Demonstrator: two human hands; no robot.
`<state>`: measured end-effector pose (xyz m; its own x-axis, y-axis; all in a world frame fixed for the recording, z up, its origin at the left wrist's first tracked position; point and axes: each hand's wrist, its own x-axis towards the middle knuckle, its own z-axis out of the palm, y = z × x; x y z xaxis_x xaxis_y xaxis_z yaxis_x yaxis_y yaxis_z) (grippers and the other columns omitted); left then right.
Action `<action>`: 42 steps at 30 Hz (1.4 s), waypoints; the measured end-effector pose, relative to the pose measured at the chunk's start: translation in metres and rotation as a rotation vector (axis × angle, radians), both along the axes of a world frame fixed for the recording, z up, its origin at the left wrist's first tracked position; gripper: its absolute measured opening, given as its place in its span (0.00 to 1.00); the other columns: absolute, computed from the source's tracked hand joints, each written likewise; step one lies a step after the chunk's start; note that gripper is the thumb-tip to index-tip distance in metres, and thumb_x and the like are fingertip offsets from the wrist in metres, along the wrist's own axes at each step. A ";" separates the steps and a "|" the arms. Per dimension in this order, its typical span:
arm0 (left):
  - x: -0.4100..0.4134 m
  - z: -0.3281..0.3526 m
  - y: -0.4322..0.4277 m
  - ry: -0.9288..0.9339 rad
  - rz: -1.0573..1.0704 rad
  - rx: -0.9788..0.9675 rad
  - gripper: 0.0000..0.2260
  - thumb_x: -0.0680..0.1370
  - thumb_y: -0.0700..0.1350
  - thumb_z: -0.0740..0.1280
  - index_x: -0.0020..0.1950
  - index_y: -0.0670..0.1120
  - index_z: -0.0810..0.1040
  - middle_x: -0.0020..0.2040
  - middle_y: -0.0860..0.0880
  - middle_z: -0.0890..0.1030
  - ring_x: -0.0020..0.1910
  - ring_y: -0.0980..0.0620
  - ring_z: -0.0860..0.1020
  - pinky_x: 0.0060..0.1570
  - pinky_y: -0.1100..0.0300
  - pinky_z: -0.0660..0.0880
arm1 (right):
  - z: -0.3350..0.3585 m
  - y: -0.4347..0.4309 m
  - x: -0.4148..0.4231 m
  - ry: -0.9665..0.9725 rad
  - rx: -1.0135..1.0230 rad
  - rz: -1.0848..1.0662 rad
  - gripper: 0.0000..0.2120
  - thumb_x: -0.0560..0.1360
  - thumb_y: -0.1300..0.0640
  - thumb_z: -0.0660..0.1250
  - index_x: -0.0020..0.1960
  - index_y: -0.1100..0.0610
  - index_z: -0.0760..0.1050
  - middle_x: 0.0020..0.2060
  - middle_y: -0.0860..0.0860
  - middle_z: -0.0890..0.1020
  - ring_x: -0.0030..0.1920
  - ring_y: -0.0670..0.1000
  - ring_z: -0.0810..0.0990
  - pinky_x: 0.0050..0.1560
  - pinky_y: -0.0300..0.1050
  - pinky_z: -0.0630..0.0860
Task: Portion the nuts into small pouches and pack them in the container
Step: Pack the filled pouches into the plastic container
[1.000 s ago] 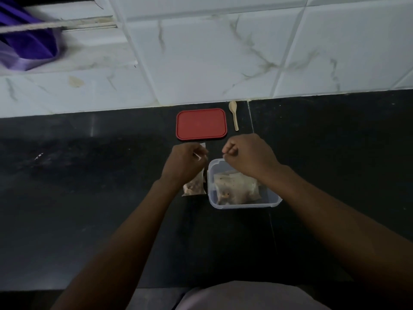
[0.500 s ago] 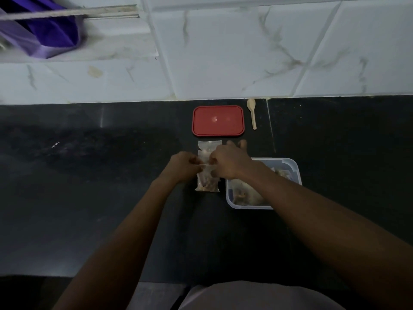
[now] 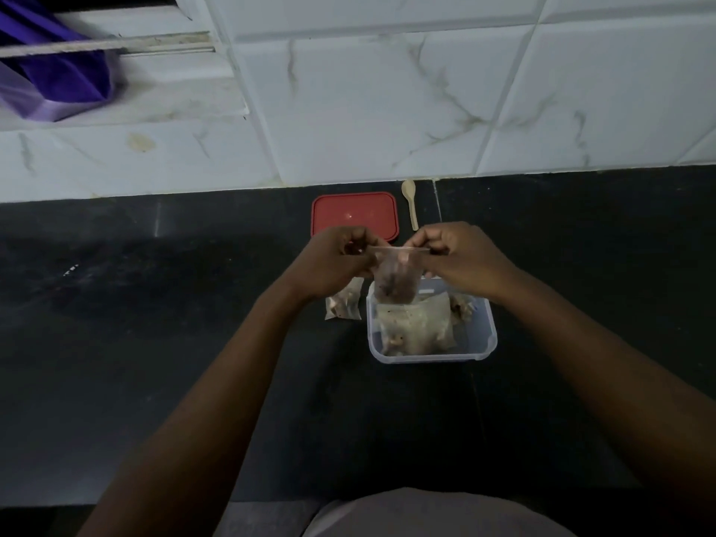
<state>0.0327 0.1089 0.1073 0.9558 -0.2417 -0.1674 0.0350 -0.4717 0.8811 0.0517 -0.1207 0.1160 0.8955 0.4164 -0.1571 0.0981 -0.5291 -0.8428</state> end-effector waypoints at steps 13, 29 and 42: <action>-0.025 -0.035 -0.043 0.078 -0.312 0.680 0.11 0.79 0.44 0.72 0.61 0.49 0.83 0.58 0.51 0.83 0.52 0.57 0.80 0.54 0.58 0.79 | -0.072 -0.007 -0.031 0.188 -0.348 0.169 0.08 0.79 0.54 0.70 0.58 0.52 0.81 0.50 0.47 0.84 0.43 0.40 0.80 0.51 0.41 0.80; -0.023 -0.040 -0.020 -0.002 -0.263 0.516 0.12 0.79 0.50 0.72 0.61 0.54 0.80 0.57 0.58 0.81 0.44 0.64 0.76 0.46 0.63 0.74 | -0.072 -0.001 -0.012 0.297 -0.357 0.250 0.10 0.77 0.54 0.73 0.58 0.49 0.79 0.49 0.44 0.84 0.48 0.43 0.85 0.45 0.37 0.79; 0.015 -0.078 0.032 0.160 0.381 0.455 0.21 0.75 0.41 0.75 0.67 0.44 0.75 0.61 0.46 0.77 0.57 0.50 0.78 0.56 0.55 0.78 | -0.060 0.073 0.040 0.016 -0.326 0.071 0.15 0.75 0.51 0.73 0.62 0.50 0.80 0.53 0.46 0.85 0.54 0.48 0.82 0.63 0.55 0.77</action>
